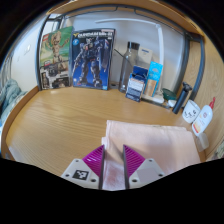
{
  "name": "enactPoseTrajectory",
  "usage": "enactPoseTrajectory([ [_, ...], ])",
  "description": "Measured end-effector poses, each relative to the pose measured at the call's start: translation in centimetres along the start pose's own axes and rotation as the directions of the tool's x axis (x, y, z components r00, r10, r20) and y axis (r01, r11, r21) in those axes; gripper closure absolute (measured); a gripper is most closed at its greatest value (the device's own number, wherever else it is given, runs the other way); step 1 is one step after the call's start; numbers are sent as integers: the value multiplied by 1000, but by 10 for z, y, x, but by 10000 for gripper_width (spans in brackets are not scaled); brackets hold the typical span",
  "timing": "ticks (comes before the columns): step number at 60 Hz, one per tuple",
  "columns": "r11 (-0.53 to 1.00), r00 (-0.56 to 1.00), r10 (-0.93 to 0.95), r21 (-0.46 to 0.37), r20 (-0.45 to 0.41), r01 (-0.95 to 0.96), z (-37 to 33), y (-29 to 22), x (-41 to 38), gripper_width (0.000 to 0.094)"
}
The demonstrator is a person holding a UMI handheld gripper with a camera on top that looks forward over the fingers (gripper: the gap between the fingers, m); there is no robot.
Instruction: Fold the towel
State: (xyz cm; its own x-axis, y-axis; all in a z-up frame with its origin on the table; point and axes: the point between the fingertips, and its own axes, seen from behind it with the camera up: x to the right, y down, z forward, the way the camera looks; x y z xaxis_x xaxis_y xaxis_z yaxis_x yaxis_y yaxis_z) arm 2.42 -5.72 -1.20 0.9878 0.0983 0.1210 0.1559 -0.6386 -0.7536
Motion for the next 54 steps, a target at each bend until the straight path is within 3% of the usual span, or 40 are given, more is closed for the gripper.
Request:
enactPoseTrajectory([
  [5,1000,1000,17,-1,-20,-17,3,0,15,881],
  [6,1000,1000,23,2,-20,-23,3,-1,16,901],
  [19,993,993,92,-75,70,-86,-7,-13,17,913],
  [33,965,965,262,5,29,-262,-56,-92,129,907],
  [39,969,966,247,14,-79,-247,-55,-83,200,908],
  [47,962,953,248,-69,-174,-263,-31,-29,263,903],
  [49,958,952,248,-97,-182,-268,-23,-14,272,861],
  [50,956,950,250,-110,-187,-273,-19,-6,276,771],
  [54,950,940,241,-137,-240,-279,-9,19,296,581],
])
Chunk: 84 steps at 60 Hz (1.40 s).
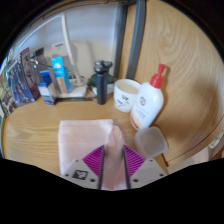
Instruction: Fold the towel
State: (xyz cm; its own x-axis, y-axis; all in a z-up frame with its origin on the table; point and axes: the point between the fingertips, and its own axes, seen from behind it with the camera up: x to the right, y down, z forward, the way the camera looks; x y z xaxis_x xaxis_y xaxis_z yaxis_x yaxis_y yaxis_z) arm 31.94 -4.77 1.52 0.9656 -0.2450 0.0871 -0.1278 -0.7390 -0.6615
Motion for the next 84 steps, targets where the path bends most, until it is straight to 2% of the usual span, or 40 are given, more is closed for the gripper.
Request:
enactPoseTrajectory([
  [6,1000,998,-5,23,-55,6,-1,-4,20,242],
  [13,996,999,7,91,-51,-2,-34,-34,16,209],
  [21,985,999,21,170,29,-26,-95,-75,-22,122],
  [31,962,991,17,269,134,-53,-185,-101,-97,104],
  [41,944,981,-26,328,191,-38,-261,-80,-176,96],
  [61,956,957,-65,292,284,-22,-339,9,-287,84],
  [84,948,956,-144,312,257,59,-364,48,-311,84],
])
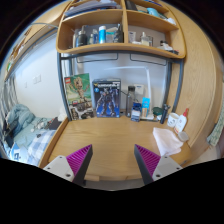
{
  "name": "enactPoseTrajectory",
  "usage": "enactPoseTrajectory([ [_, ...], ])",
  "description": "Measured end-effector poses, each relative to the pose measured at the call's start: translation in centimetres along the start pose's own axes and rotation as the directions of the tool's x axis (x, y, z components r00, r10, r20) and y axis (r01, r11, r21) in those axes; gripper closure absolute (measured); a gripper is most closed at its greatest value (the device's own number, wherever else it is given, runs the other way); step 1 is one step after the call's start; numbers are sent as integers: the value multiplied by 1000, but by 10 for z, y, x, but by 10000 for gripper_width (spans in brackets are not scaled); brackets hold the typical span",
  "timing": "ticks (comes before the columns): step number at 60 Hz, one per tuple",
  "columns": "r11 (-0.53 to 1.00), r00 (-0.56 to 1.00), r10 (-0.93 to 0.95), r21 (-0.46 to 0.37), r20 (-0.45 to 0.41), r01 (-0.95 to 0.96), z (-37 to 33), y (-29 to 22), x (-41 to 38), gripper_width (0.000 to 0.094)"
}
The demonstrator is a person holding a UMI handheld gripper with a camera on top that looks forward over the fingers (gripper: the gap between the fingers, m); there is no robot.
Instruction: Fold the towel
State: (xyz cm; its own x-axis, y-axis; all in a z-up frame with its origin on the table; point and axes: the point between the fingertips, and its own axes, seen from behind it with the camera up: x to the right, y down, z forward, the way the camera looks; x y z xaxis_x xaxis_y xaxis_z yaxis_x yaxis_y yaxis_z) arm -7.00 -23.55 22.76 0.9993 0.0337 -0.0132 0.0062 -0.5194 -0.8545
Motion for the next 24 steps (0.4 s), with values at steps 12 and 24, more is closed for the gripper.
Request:
enactPoseTrajectory([
  [12,1000,1000,-2,-16,3,2,-4,11,-3,83],
  [24,1000,1000,-4,-22,11,4,-6,19,-3,86],
])
